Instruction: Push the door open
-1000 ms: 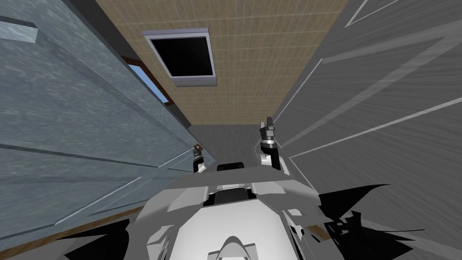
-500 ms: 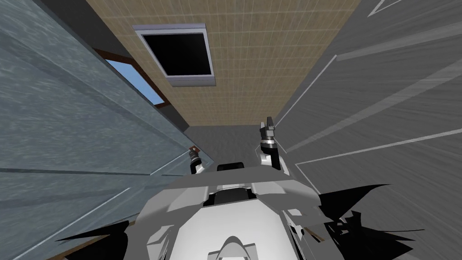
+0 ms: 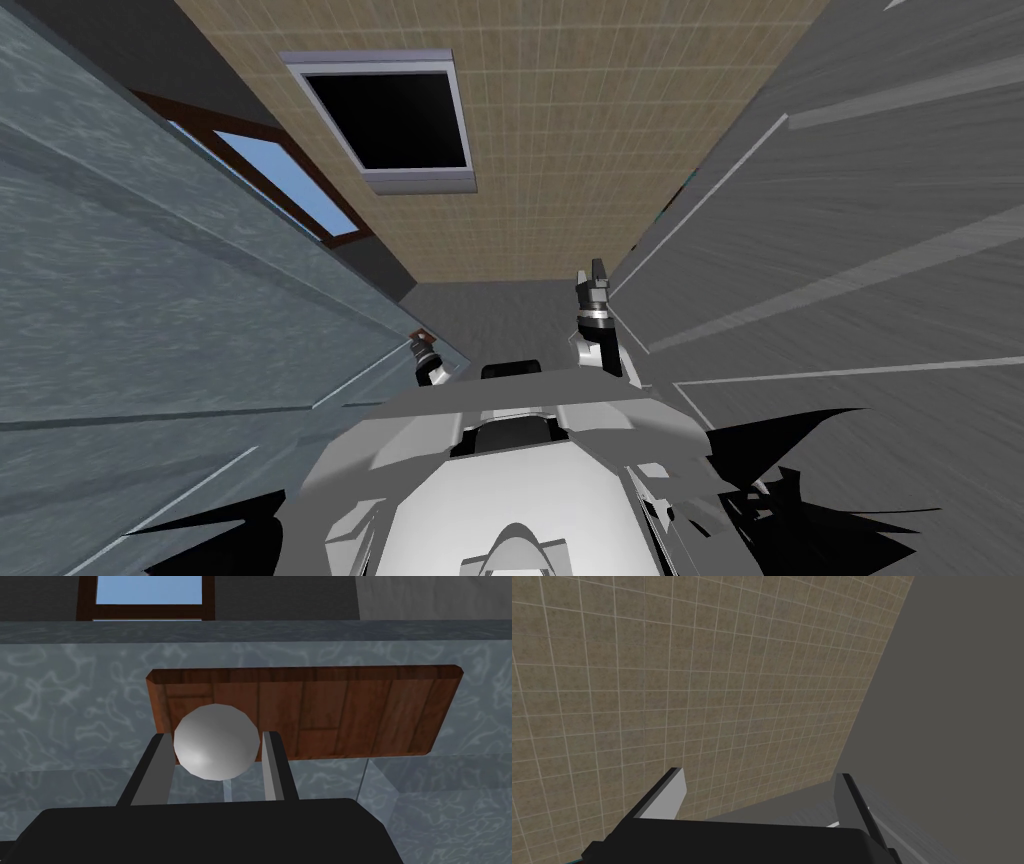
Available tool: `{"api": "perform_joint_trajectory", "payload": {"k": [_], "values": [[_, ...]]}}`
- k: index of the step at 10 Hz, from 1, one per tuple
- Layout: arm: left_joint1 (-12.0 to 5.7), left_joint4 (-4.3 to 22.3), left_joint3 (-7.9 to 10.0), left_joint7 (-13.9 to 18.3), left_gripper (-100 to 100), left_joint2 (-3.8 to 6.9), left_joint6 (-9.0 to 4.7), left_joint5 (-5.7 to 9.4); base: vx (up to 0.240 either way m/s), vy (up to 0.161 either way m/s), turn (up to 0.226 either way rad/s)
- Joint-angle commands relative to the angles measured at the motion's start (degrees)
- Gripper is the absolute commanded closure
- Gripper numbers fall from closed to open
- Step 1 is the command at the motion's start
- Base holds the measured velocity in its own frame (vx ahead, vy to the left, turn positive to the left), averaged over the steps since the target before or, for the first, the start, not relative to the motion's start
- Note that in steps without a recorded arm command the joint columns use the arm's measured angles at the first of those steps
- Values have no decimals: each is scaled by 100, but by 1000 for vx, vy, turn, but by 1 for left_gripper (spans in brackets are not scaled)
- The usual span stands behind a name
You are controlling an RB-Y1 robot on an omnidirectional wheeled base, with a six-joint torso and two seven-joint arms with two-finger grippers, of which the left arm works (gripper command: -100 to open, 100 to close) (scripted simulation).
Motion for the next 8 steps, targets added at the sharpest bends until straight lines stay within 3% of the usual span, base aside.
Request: {"api": "perform_joint_trajectory", "payload": {"k": [1,3,4,8], "values": [[54,-130,184,-122,100,-14,2,143,186,38,-46],[102,-192,327,-221,100,-76,10,269,192,57,-35],[90,-125,274,-188,100,-70,14,228,75,30,8],[117,-148,580,-340,100,16,-57,481,192,81,35]]}}
